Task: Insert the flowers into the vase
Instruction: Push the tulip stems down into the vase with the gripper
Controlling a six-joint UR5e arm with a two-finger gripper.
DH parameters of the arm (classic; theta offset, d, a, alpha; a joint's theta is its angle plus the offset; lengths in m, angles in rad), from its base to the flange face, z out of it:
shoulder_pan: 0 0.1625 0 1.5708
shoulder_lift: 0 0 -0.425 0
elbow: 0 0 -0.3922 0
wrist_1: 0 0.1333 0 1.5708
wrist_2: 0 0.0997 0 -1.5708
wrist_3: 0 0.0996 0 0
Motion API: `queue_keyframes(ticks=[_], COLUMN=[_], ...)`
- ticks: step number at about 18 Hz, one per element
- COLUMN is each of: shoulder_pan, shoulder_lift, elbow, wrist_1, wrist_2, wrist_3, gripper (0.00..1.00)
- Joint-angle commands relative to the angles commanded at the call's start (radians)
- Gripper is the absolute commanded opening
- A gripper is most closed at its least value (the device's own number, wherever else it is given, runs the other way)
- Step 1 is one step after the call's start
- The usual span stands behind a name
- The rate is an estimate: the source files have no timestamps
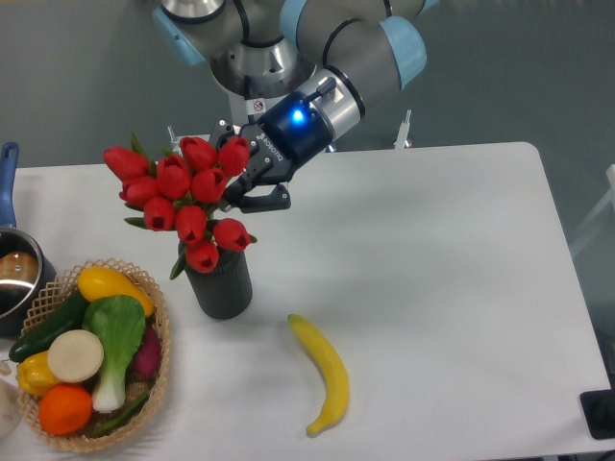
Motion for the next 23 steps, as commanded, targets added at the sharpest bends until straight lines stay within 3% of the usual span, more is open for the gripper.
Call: queue_keyframes(ticks=[5, 9, 16, 20, 23], shoulder_pan=[0.002, 0.012, 0.009, 0.009, 0.009], shoulder_lift=[-0.009, -0.011, -0.028, -0.040, -0.040], elbow=[-0.046, -0.118, -0.135, -0.153, -0.170], wrist_1=[0.002, 0.003, 0.005, 0.003, 0.003], wrist_2=[0.002, 0.002, 0.005, 0.006, 0.006], wrist_3=[0.064, 0.173, 0.187, 0.226, 0.246], gripper=[0.00, 0.00, 0.05, 0.12, 0.23])
